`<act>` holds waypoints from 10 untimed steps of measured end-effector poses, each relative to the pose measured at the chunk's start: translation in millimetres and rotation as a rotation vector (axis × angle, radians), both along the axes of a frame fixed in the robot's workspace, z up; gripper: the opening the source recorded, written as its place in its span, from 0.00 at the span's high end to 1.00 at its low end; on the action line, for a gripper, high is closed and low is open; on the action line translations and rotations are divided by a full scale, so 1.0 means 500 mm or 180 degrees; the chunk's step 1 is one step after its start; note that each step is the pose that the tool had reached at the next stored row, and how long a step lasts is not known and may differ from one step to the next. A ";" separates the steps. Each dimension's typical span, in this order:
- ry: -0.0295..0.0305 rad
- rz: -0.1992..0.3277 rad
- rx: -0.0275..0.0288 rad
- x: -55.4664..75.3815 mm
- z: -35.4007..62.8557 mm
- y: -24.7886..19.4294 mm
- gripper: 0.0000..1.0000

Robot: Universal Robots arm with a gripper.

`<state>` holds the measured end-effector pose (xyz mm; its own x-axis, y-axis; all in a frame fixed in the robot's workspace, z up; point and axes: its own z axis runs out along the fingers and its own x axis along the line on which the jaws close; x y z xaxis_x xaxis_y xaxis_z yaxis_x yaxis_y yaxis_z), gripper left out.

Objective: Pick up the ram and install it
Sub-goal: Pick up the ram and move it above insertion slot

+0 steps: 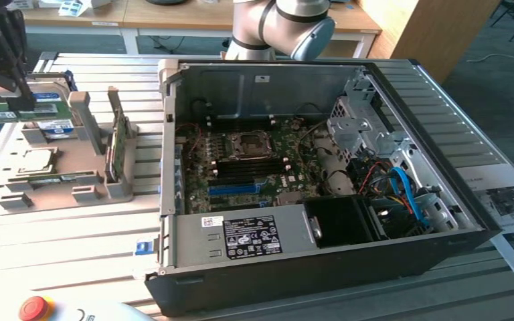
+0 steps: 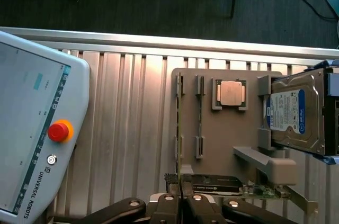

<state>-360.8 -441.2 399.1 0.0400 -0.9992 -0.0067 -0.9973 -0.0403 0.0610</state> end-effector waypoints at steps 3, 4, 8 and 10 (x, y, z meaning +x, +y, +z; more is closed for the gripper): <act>0.0002 0.0000 0.0000 0.010 0.000 -0.0018 0.88; 0.0002 0.0000 0.0000 0.013 0.000 -0.0023 0.88; 0.0004 0.0001 0.0000 0.028 0.000 -0.0048 0.88; 0.0005 0.0000 0.0000 0.035 0.000 -0.0061 0.88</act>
<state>-343.2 -444.2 399.1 0.0401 -0.9992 -0.0068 -0.9972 -0.0404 0.0627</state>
